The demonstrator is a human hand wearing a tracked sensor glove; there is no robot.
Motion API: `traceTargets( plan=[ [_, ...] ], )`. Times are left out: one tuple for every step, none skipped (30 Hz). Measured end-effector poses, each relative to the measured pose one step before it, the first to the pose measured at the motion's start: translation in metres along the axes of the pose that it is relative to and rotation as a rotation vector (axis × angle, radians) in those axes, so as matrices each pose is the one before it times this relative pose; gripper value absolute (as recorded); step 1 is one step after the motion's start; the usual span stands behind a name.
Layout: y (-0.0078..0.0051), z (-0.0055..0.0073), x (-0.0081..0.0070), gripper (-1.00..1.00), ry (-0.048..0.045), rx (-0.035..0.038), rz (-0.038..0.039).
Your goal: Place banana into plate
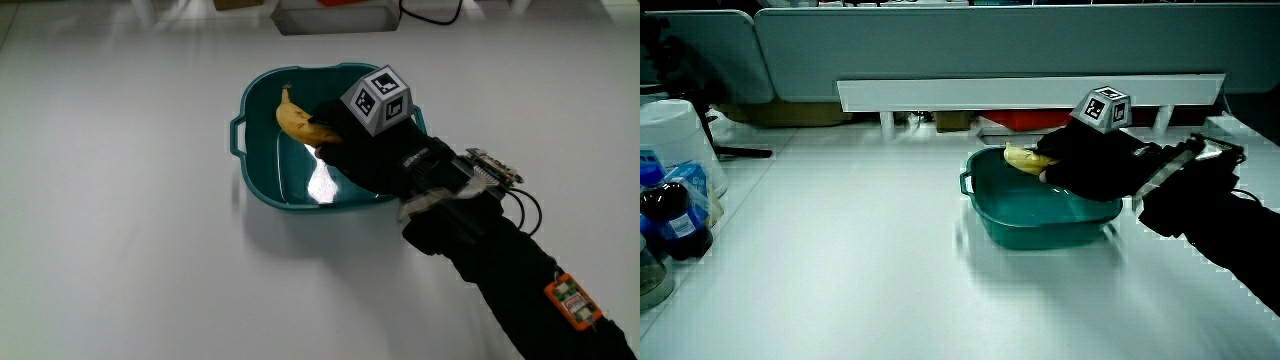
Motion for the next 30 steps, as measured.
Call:
traceTargets(
  plan=[
    [0.00312, -0.00335, 0.00161, 0.0, -0.00848, -0.00509, -0.01151],
    [0.00144, -0.00078, 0.00011, 0.0, 0.01048, -0.01643, 0.00098],
    [0.00221, -0.00459, 0.00237, 0.0, -0.00142, -0.00487, -0.00576],
    [0.00026, -0.00083, 0.00032, 0.0, 0.00562, 0.00074, -0.00853],
    [0.00206, -0.00393, 0.00251, 0.0, -0.00234, -0.00608, -0.0076],
    [0.002, -0.00341, 0.00225, 0.0, 0.00001, -0.0076, -0.00689],
    [0.00136, -0.00201, 0.00147, 0.0, 0.00456, -0.00808, -0.00489],
    [0.00174, -0.00258, 0.0017, 0.0, 0.01214, -0.00964, 0.00095],
    [0.00052, -0.00082, 0.00056, 0.0, 0.00581, -0.00018, -0.01077],
    [0.00196, -0.00307, 0.0017, 0.0, 0.00597, -0.00764, -0.00924],
    [0.00313, -0.00461, 0.00249, 0.0, 0.00356, -0.01782, -0.00657],
    [0.00117, -0.00185, 0.00037, 0.0, -0.00508, -0.00616, -0.00388],
    [0.00151, -0.00274, 0.00173, 0.0, 0.00132, -0.01064, -0.01287],
    [0.00164, -0.00332, 0.00218, 0.0, 0.00564, -0.00929, -0.00533],
    [0.002, -0.00389, 0.00237, 0.0, -0.00603, -0.01483, -0.00716],
    [0.00076, -0.00204, 0.00112, 0.0, 0.00036, 0.00068, -0.01379],
    [0.00164, -0.00296, 0.00089, 0.0, 0.00589, -0.01677, 0.00284],
    [0.0008, -0.00194, 0.00009, 0.0, -0.01339, -0.00135, -0.00858],
    [0.00203, -0.00357, 0.00101, 0.0, 0.00115, -0.01081, 0.00396],
    [0.00001, -0.00114, -0.00051, 0.0, -0.0065, -0.00642, -0.00668],
    [0.00248, -0.00387, 0.002, 0.0, 0.01131, -0.01001, -0.00788],
    [0.00052, -0.00117, 0.0006, 0.0, -0.00319, -0.00757, -0.00558],
    [0.00203, -0.00288, 0.00245, 0.0, 0.00192, -0.00844, -0.00872],
    [0.00259, -0.00342, 0.00298, 0.0, -0.00599, -0.01064, -0.01492],
    [-0.0006, 0.00067, -0.00001, 0.0, 0.0025, -0.00149, -0.00262],
    [0.00172, -0.00165, 0.0015, 0.0, 0.00362, -0.00688, -0.00181],
    [0.00095, -0.00105, 0.00075, 0.0, 0.00326, -0.0085, -0.00218],
    [0.0005, -0.00106, 0.00071, 0.0, -0.00642, -0.00114, -0.00815],
    [0.00141, -0.00211, 0.00112, 0.0, -0.00033, -0.00516, -0.00831],
    [0.00078, -0.00086, -0.00056, 0.0, -0.00561, -0.00814, 0.00848]
  ],
)
